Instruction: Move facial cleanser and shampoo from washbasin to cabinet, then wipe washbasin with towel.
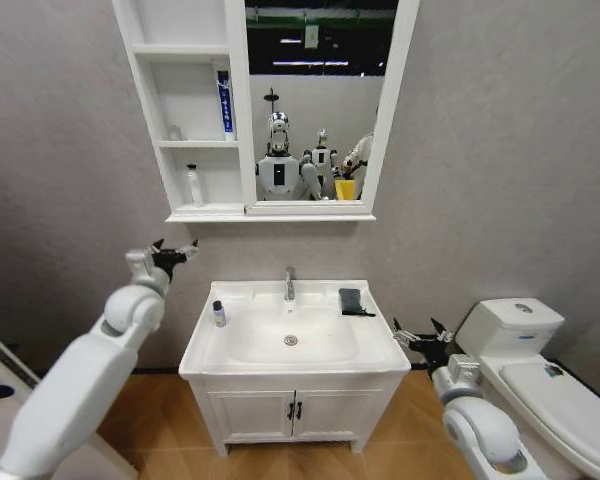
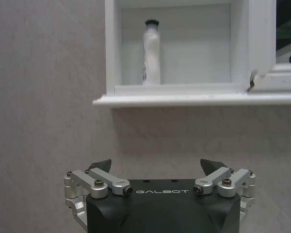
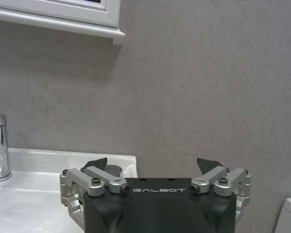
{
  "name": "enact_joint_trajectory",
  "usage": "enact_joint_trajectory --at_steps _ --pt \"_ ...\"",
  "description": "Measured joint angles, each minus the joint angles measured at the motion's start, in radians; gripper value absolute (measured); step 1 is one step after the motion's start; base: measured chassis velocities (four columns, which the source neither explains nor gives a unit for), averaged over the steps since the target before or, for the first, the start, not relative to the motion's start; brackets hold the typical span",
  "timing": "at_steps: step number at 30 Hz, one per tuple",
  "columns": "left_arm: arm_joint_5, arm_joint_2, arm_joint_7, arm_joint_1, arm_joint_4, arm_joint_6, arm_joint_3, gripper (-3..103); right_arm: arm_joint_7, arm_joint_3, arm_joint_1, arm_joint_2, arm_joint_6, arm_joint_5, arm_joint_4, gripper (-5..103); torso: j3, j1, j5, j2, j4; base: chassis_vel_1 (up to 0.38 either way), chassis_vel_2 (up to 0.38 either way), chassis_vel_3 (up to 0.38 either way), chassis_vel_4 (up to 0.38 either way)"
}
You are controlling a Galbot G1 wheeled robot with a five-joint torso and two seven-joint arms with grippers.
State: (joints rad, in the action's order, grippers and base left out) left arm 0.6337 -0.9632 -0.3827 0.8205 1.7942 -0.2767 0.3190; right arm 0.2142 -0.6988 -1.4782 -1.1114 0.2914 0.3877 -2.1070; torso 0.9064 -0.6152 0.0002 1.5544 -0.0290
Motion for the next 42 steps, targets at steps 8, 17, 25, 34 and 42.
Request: enact_joint_trajectory --at_steps 8,17,25,34,42 --pt "-0.196 -0.147 0.052 0.084 -0.158 0.100 -0.022 100 -0.009 -0.006 -0.023 -0.011 -0.007 -0.012 -0.015 100 0.000 0.000 0.0000 0.000 0.0003 0.000 0.000 0.000 0.000" --pt "-0.278 -0.254 0.095 0.047 -0.341 0.188 -0.032 100 -0.013 -0.004 -0.023 -0.025 -0.010 -0.016 -0.016 100 0.000 0.000 0.0001 0.000 0.0003 0.000 0.000 0.000 0.000" --pt "-0.347 -0.327 0.160 0.039 -0.455 0.263 -0.032 100 -0.016 -0.003 -0.029 -0.008 -0.013 -0.016 -0.013 100 0.000 0.000 -0.0001 0.000 0.0002 0.000 0.000 0.000 0.000" --pt "-0.372 -0.365 0.183 0.018 -0.550 0.271 -0.031 100 -0.018 -0.011 -0.028 0.005 -0.023 -0.009 -0.003 100 0.000 0.000 -0.0001 0.000 0.0003 0.000 0.000 0.000 0.000" --pt "-0.368 -0.361 0.179 -0.029 -0.605 0.273 -0.018 100 -0.026 -0.005 -0.029 0.000 -0.031 -0.014 0.011 100 0.000 0.000 -0.0001 0.000 0.0003 0.000 0.000 0.000 0.000"
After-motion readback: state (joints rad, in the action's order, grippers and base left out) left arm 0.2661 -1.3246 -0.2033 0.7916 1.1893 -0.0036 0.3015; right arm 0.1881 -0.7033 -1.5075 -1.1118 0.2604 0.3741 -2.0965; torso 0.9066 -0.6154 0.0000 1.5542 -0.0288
